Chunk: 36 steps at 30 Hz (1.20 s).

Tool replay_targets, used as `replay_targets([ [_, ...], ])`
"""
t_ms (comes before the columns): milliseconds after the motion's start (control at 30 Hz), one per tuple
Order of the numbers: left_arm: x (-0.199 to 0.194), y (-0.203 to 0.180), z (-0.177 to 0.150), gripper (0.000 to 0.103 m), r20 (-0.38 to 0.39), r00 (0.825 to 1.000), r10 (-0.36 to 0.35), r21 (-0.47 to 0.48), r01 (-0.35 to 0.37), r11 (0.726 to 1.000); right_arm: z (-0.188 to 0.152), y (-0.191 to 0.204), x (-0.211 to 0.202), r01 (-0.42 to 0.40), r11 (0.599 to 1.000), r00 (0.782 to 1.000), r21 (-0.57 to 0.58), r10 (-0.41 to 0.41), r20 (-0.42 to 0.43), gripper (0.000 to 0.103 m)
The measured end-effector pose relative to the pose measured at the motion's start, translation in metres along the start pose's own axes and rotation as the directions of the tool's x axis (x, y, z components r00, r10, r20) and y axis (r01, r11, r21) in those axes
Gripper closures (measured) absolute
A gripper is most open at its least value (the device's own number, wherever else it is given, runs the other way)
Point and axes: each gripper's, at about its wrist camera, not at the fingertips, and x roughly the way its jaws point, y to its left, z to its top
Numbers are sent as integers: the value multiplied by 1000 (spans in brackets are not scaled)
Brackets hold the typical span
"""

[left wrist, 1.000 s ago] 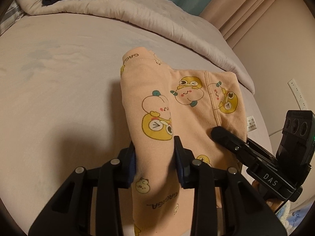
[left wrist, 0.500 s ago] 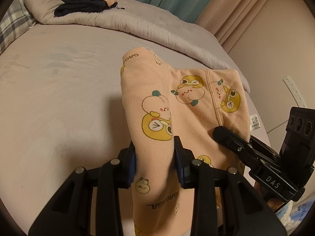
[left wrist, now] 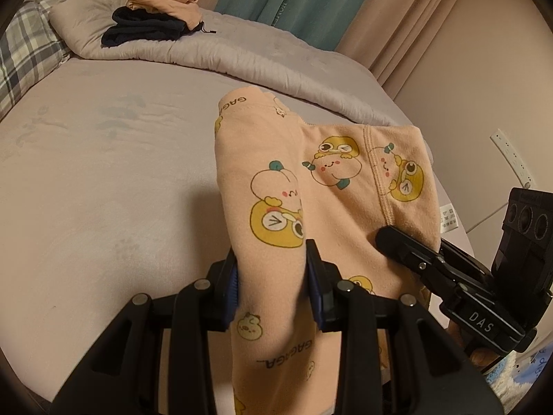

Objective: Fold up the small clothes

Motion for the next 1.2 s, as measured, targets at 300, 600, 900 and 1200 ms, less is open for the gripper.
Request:
replay_targets([
  [300,-14,-4,-2,70,35,999,27,40,-28,999,-3,6,-8,-8,1000,1000,-19,8,18,76],
  [600,-24,-6,-7,69,59,997,45,45,-47,998,-2,10,-10,-21,998,999,-52,22,27,76],
  [900,-30,-9,-7,69,76,996,53,58,-58,997,0,11,-12,-24,998,999,-65,26,36,76],
  [1200,-34,-9,-7,69,87,994,63,66,-69,995,0,13,-13,-24,997,999,-76,27,37,76],
])
